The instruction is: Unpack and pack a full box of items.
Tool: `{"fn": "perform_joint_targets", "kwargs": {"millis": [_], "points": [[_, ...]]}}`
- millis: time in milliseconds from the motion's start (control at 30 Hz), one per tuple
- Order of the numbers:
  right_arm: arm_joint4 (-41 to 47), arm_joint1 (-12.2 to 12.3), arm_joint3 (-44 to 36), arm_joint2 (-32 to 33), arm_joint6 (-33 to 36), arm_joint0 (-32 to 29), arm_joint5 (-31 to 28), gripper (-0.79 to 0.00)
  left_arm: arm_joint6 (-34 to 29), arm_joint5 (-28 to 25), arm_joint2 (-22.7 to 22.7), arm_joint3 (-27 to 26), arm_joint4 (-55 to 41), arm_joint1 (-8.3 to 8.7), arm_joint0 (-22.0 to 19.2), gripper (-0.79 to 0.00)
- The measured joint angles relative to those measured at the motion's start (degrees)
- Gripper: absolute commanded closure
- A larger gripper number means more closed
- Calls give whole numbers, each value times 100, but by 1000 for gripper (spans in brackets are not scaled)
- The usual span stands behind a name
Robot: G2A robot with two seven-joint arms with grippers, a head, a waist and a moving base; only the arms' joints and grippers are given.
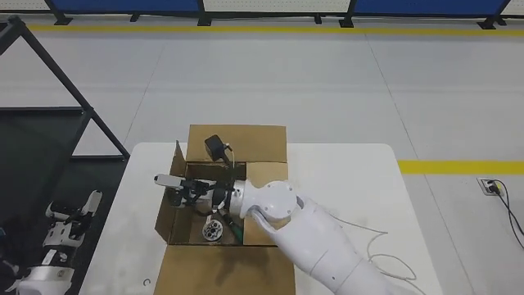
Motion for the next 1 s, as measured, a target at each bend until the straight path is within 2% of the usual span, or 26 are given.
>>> {"fn": "perform_joint_targets", "kwargs": {"millis": [100, 300, 467, 733, 1000], "points": [[-107, -67, -82, -88, 123, 24, 209, -785, -29, 56, -17, -101, 66, -1, -17, -785], [71, -309, 306, -247, 226, 183, 184, -785, -83, -92, -106, -274, 10, -5, 115, -785], [348, -605, 814, -406, 392, 335, -78, -785, -288, -568, -219, -542, -295, -7, 398, -785], [758, -1028, 1786, -457, 668, 593, -484, -785, -489, -1339, -374, -797, -97, 13, 797, -785], [912, -1239, 2477, -337, 962, 778, -752, -785, -679, -1471, -306, -759, 287, 25, 873, -785]]}}
